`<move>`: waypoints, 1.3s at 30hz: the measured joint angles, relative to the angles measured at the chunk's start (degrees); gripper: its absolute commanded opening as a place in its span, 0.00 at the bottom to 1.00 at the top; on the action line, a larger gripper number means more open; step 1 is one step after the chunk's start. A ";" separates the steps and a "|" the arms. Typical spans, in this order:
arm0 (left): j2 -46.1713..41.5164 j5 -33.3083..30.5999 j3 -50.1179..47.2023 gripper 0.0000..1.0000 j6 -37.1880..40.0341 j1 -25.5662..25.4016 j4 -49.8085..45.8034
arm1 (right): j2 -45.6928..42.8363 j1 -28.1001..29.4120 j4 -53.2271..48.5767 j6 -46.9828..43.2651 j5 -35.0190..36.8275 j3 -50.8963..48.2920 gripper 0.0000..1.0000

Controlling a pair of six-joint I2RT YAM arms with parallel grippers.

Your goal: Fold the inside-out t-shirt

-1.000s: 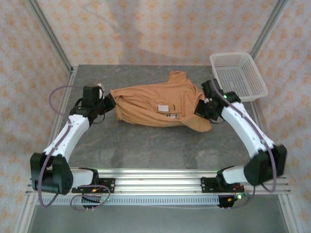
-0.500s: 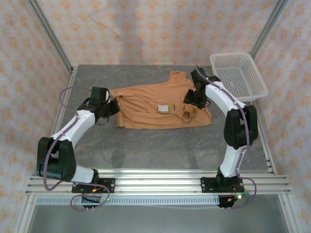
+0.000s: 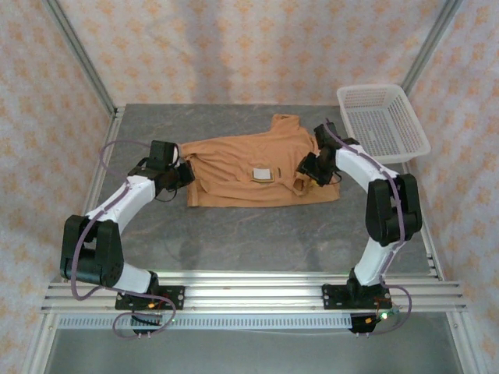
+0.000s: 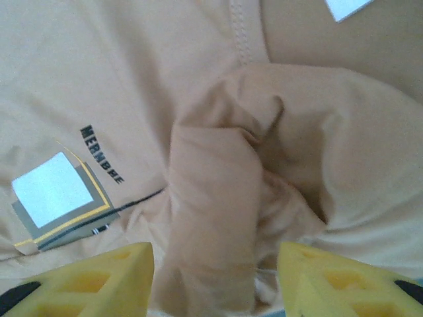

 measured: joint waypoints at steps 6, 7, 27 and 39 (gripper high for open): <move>0.11 0.00 0.00 0.00 -0.04 0.00 -0.04 | 3.63 0.00 4.33 3.52 -2.10 0.02 0.14; 0.11 0.00 0.02 0.00 -0.04 0.00 -0.04 | 4.00 0.00 4.48 3.76 -2.14 0.13 0.04; 10.27 -14.45 15.26 0.45 4.42 -3.17 -15.54 | 3.02 -4.11 -0.20 0.59 0.90 7.06 0.00; 14.99 -18.32 15.80 0.39 4.37 -11.10 -23.37 | 3.54 -4.11 -0.26 -0.31 -0.59 7.13 0.00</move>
